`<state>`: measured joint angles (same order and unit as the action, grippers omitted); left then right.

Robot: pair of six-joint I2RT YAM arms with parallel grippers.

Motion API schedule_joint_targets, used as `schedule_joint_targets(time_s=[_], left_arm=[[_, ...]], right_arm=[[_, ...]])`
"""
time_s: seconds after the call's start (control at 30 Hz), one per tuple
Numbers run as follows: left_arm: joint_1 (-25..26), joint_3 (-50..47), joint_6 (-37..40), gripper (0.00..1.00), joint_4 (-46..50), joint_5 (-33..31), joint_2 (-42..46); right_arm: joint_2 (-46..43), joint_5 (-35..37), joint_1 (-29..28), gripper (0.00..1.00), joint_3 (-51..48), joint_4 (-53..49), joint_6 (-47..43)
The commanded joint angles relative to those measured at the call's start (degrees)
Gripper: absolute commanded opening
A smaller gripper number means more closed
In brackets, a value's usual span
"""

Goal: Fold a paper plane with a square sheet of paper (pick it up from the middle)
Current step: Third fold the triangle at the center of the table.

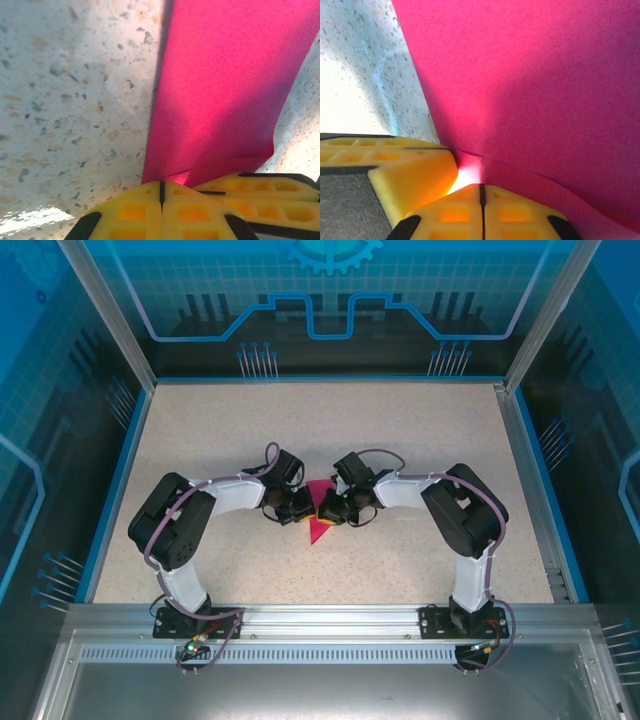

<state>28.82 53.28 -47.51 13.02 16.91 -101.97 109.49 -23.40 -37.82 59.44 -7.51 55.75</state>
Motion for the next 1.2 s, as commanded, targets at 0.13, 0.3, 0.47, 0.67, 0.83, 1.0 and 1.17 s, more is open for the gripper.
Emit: schedule_joint_targets(time_s=[0.13, 0.3, 0.47, 0.67, 0.83, 1.0, 1.17], left_arm=[[0.0, 0.2, 1.8, 0.04, 3.8, -4.1, -3.1], [0.1, -0.2, 1.8, 0.04, 4.1, -4.1, -3.1], [0.1, -0.2, 1.8, 0.04, 4.4, -4.3, -3.1], [0.2, -0.2, 2.3, 0.04, 5.1, -4.9, -3.2], [0.1, -0.2, 2.6, 0.04, 5.5, -5.1, -3.5], [0.1, -0.3, 2.8, 0.04, 5.6, -5.1, -3.6], [0.2, -0.4, 2.9, 0.04, 5.6, -5.0, -3.6]], right_arm=[[-5.4, -1.5, 0.8, 0.08, -3.0, 4.0, -2.9], [-5.8, -1.2, 1.0, 0.08, -4.1, 3.9, -3.5], [-4.5, -0.8, 1.2, 0.08, -5.7, 4.8, -3.4], [-2.8, 0.3, 2.2, 0.07, -7.5, 6.1, -3.1], [-3.5, 1.7, 2.4, 0.07, -7.2, 4.7, -3.8], [-6.4, 1.0, 3.2, 0.07, -7.4, 6.7, -3.7], [-4.5, 0.9, 4.9, 0.07, -8.7, 8.2, -3.1]])
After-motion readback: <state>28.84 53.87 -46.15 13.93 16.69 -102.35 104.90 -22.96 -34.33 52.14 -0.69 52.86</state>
